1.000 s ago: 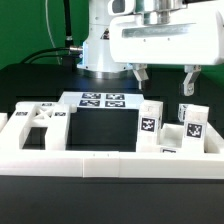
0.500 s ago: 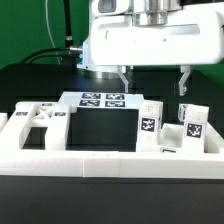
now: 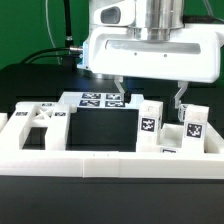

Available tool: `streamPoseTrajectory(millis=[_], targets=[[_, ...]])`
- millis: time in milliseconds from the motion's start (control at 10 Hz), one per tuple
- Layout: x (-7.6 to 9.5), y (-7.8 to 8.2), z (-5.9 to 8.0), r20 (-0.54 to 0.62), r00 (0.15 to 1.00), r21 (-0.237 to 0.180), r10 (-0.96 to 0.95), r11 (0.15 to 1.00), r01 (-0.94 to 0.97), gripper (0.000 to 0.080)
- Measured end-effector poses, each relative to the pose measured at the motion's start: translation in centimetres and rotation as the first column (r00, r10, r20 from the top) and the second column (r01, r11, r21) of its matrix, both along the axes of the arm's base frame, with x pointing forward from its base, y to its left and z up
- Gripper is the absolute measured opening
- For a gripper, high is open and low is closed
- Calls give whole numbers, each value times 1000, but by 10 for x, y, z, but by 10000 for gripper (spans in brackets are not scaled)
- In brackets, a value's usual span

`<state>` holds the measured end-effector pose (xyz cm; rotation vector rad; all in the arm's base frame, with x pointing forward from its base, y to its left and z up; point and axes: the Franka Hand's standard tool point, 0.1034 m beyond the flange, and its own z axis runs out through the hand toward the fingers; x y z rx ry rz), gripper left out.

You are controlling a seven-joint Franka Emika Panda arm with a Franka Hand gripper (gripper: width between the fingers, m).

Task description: Assemble chair

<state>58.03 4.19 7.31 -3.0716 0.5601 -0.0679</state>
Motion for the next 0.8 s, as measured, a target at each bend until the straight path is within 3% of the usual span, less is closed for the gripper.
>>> streamPoseTrajectory(millis=[300,800], targets=[[0,0,-2,8,1000,-3,2,1000,-2,649],[-8,-3,-41,61,998,-50,-15,999,18,649]])
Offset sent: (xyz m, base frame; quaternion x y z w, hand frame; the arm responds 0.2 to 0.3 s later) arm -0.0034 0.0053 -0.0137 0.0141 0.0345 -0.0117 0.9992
